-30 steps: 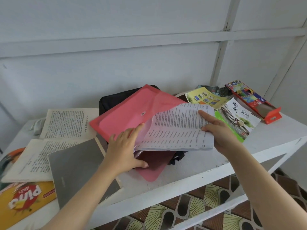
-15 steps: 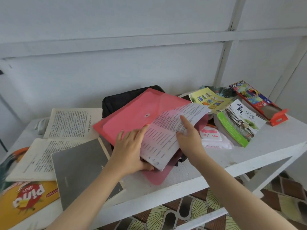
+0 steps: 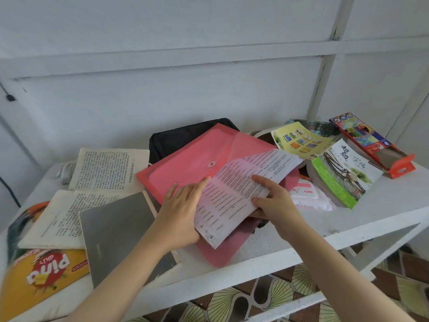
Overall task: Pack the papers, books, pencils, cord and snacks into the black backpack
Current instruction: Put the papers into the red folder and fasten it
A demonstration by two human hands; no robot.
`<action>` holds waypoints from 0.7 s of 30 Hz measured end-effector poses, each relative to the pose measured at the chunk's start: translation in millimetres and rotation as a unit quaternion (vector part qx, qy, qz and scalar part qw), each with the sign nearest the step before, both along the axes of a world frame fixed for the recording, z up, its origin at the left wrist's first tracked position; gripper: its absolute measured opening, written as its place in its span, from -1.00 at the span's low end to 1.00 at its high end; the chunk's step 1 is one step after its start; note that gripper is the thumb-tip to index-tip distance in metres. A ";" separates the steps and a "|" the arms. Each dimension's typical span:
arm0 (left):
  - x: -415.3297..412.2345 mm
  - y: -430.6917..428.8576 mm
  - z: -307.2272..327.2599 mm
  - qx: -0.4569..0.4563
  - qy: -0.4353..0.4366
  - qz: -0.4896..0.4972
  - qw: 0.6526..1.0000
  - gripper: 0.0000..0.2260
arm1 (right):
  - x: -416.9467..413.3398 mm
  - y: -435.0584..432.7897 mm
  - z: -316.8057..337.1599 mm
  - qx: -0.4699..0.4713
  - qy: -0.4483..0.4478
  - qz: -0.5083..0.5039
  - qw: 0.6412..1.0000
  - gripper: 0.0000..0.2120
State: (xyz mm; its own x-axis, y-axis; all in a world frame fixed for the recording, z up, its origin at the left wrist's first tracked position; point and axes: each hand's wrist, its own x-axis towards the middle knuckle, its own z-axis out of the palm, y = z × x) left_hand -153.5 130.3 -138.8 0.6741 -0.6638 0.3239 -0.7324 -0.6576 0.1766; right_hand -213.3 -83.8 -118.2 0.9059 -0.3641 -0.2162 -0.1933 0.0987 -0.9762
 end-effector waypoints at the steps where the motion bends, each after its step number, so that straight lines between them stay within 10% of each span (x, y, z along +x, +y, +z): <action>1: 0.0 -0.6 -0.8 -0.005 -0.003 -0.006 1.000 -0.01 | 2.3 0.6 1.2 0.006 0.000 0.005 1.000 -0.49; 21: -8.3 2.3 0.8 0.006 0.037 -0.009 0.999 0.22 | 53.1 39.1 1.5 -0.032 0.021 0.023 0.999 -0.51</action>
State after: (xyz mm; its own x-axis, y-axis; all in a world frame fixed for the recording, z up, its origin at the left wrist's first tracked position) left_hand -161.8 132.5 -138.0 0.6846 -0.6793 0.2644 -0.7287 -0.6477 0.2227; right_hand -160.2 -44.6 -116.7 0.9123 -0.3370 -0.2326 -0.2377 0.0269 -0.9710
